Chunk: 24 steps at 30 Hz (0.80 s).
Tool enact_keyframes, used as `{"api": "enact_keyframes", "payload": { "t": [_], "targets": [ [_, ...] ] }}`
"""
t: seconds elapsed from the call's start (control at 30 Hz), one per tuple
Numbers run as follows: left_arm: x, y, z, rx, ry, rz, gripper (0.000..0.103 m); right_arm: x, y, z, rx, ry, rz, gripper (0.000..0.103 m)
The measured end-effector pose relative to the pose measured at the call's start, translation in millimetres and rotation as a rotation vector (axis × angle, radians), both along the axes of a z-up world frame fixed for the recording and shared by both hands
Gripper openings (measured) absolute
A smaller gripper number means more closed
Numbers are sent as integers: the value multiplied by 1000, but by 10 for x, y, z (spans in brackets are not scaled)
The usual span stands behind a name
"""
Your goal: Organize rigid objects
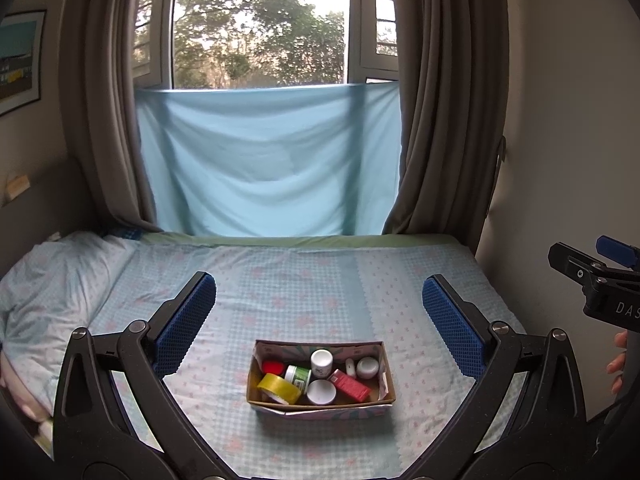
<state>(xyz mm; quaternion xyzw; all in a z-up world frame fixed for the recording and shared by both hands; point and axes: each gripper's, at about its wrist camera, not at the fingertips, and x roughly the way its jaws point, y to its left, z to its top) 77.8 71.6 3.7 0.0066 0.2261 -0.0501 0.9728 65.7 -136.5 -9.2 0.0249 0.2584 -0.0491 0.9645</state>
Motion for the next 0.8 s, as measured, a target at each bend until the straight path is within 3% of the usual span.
{"api": "enact_keyframes", "payload": {
  "t": [0.8],
  "targets": [
    [-92,40,15,15,-67,-15,103,-13,15,-2,12,-13,-2,103]
  ]
}}
